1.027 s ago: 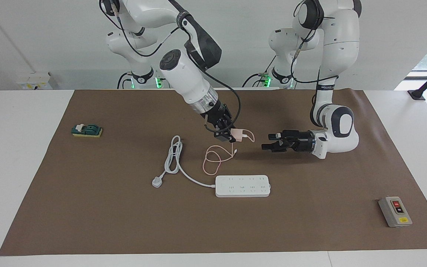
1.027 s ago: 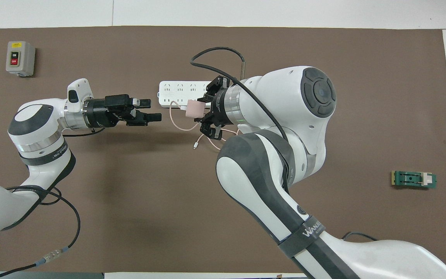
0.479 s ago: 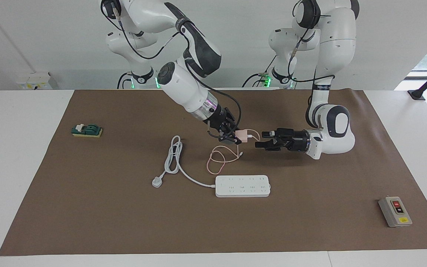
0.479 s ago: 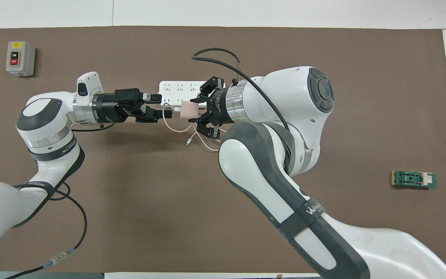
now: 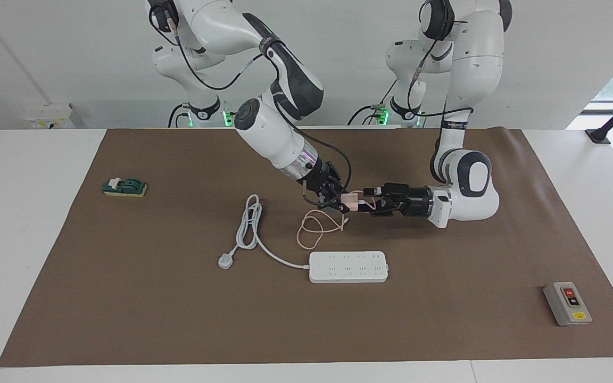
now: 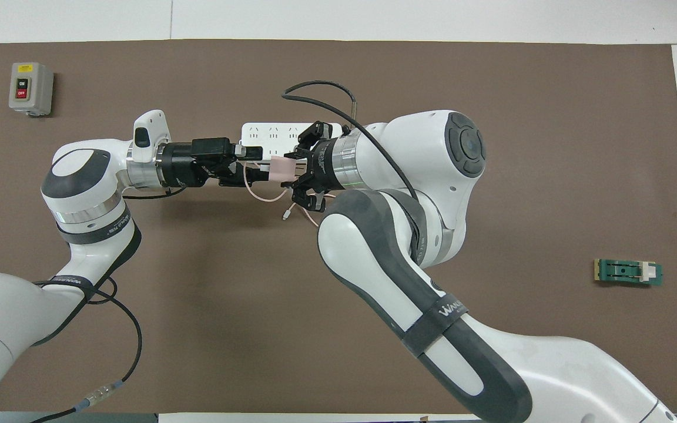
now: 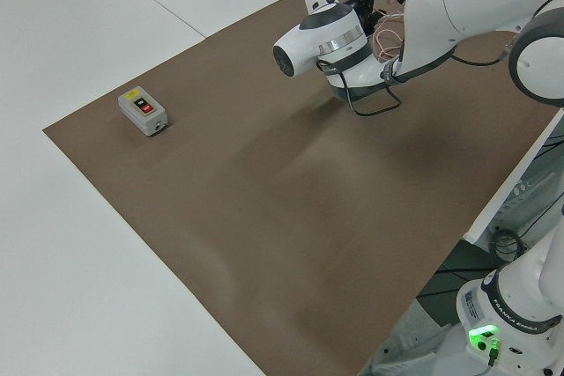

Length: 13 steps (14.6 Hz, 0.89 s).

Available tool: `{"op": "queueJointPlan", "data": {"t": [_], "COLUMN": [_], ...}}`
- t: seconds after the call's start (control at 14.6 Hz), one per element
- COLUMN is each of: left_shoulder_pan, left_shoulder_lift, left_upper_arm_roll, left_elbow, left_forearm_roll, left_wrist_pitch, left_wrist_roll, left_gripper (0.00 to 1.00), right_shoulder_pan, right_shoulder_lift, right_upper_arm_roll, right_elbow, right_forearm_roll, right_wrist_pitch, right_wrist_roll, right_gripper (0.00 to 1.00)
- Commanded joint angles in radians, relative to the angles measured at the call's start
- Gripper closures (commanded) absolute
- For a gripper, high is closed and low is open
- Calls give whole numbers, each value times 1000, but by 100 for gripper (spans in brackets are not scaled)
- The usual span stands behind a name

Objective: Plug charger into power strip

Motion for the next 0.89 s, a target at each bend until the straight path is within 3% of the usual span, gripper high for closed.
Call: {"op": "queueJointPlan", "data": {"t": [0.0,0.55,0.82], "left_shoulder_pan": [-24,-35,-52], "left_shoulder_lift": [-5,-5,-48], "left_upper_arm_roll": [9,12,15], "left_elbow": [4,-2,-2], "left_forearm_roll": [-52,-27,34], "left_wrist_pitch": [61,44,81], "left_wrist_roll": [63,77,53], "left_gripper": [0,1,1], "right_shoulder_pan": [7,8,8], "right_shoulder_lift": [3,3,3], "right_upper_arm_roll": [1,1,1], "right_elbow": [-6,-9,-9], "right_forearm_roll": [-4,-5,-5], "right_wrist_pitch": [15,18,18], "right_wrist_roll": [20,20,20], "right_gripper": [98,98,98]}}
